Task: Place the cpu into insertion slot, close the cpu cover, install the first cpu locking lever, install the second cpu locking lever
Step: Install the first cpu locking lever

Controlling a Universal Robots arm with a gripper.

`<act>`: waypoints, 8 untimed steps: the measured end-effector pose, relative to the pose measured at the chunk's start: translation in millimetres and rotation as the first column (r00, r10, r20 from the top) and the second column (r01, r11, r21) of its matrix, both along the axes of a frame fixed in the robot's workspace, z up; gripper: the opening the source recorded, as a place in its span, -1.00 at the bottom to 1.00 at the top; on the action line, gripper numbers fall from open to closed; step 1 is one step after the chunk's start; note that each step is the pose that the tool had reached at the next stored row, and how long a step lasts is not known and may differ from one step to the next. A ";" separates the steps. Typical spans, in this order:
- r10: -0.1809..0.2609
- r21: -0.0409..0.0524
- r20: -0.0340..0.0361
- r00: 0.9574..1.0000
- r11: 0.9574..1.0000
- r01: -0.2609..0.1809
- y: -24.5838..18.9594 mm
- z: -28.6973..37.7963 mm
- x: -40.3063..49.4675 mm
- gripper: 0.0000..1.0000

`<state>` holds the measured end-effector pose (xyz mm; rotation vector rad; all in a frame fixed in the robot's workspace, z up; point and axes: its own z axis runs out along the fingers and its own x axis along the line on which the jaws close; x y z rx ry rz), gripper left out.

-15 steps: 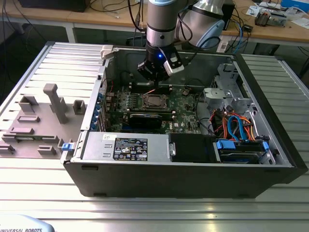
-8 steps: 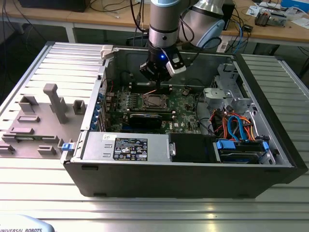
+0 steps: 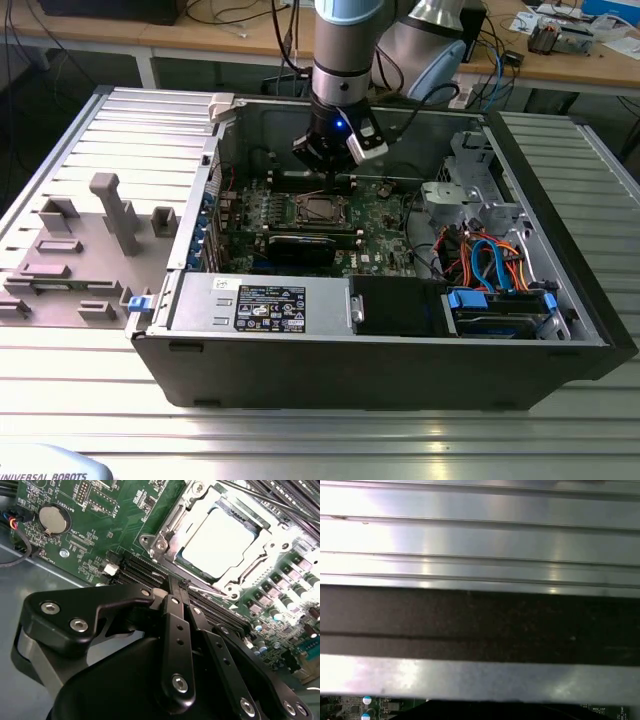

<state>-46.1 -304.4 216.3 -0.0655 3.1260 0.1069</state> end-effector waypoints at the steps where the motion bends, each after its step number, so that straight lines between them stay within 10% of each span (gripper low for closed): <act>1: 0.000 0.000 0.000 1.000 1.000 0.000 0.0 -0.8 0.3 -0.79; 8: 0.000 0.000 0.000 1.000 1.000 0.000 0.0 -7.8 0.8 -0.79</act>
